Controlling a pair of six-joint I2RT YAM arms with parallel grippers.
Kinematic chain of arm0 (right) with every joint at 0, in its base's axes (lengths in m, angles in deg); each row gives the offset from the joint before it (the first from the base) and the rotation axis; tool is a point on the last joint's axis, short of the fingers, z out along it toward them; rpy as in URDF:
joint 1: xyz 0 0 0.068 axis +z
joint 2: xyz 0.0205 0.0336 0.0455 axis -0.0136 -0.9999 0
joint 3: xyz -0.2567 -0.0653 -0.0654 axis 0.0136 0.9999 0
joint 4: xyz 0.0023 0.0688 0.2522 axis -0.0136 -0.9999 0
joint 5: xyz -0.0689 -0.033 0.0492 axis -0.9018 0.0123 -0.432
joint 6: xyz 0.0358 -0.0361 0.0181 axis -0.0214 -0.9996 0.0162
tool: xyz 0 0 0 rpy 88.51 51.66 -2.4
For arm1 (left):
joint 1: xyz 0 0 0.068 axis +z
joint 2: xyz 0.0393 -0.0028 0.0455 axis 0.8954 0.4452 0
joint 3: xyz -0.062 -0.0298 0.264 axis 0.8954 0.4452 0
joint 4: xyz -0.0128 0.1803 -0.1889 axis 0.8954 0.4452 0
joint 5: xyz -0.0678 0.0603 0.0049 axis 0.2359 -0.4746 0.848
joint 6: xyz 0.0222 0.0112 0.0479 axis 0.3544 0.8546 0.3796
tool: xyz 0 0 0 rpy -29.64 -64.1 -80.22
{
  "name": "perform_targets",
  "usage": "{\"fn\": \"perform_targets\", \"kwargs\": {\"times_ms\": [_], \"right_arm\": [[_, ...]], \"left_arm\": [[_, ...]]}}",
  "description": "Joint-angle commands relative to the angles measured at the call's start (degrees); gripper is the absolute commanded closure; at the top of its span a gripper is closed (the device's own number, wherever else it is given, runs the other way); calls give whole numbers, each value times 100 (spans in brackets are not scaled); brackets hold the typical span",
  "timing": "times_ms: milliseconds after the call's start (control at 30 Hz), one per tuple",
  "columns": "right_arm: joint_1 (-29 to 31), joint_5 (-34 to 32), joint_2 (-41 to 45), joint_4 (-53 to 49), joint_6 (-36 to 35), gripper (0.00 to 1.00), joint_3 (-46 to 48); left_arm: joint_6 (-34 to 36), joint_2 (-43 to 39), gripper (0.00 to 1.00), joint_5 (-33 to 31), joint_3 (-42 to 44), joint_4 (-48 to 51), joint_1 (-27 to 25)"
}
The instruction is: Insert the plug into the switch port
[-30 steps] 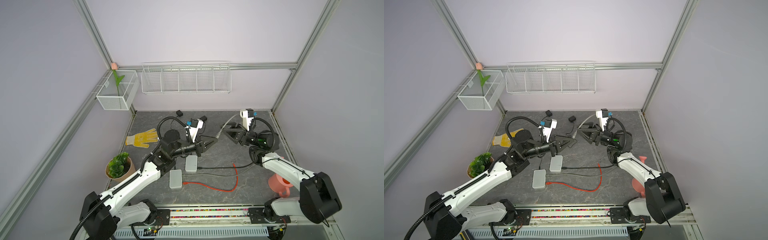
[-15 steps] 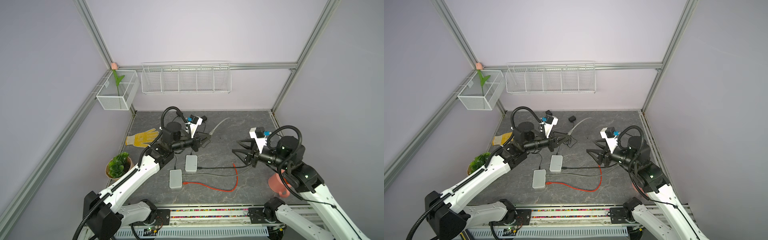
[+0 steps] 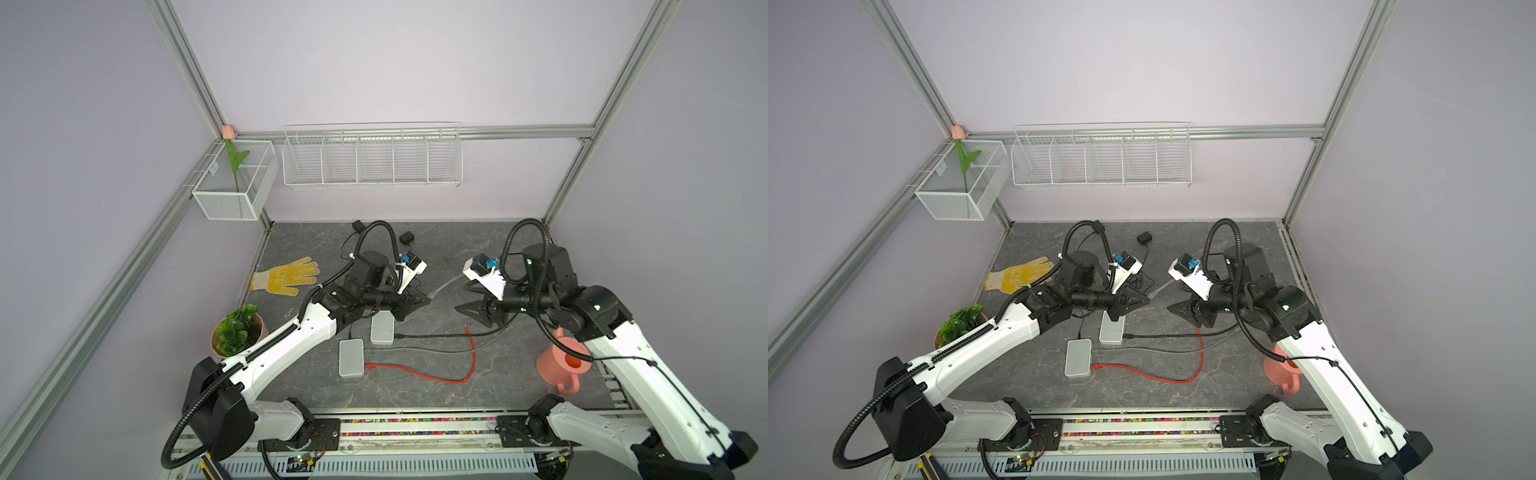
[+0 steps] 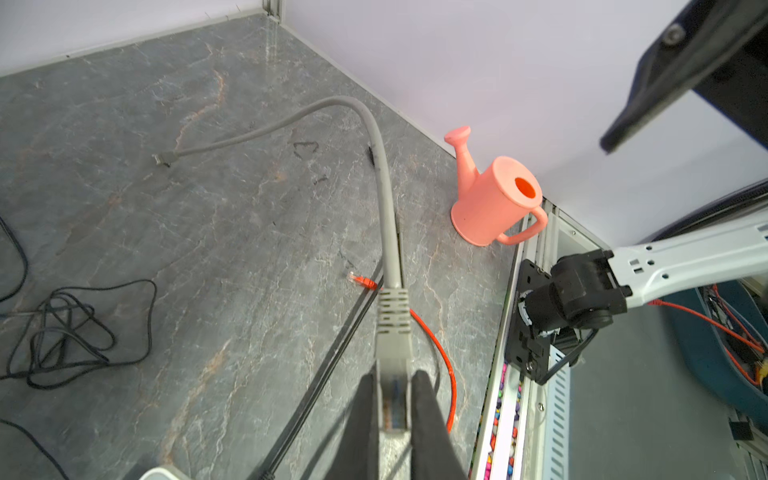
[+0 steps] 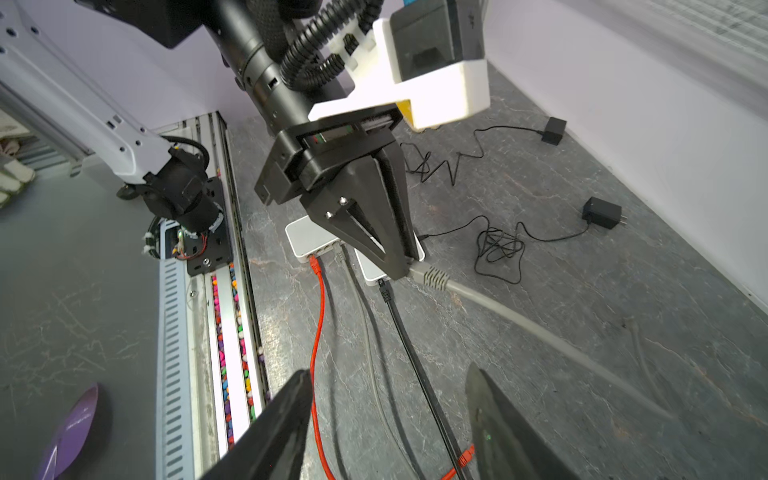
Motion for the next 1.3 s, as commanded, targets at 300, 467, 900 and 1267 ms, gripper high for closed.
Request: {"fn": "perform_targets", "kwargs": {"times_ms": [300,467,900,1267], "right_arm": [[735,-451,-1142,-312,-947,49,-416],[820,-424,-1674,-874,-1287,45,-979],[865,-205,-2372,-1363,-1760,43,-1344],[883,21,-2764,-1336,-1819,41,-1469]], "left_arm": [[353,-355,100,74,438,344,-54],[406,-469,100,-14,457,488,-118],[375,-855,100,2,635,514,-136],[380,-1000,100,136,661,555,-136]]}}
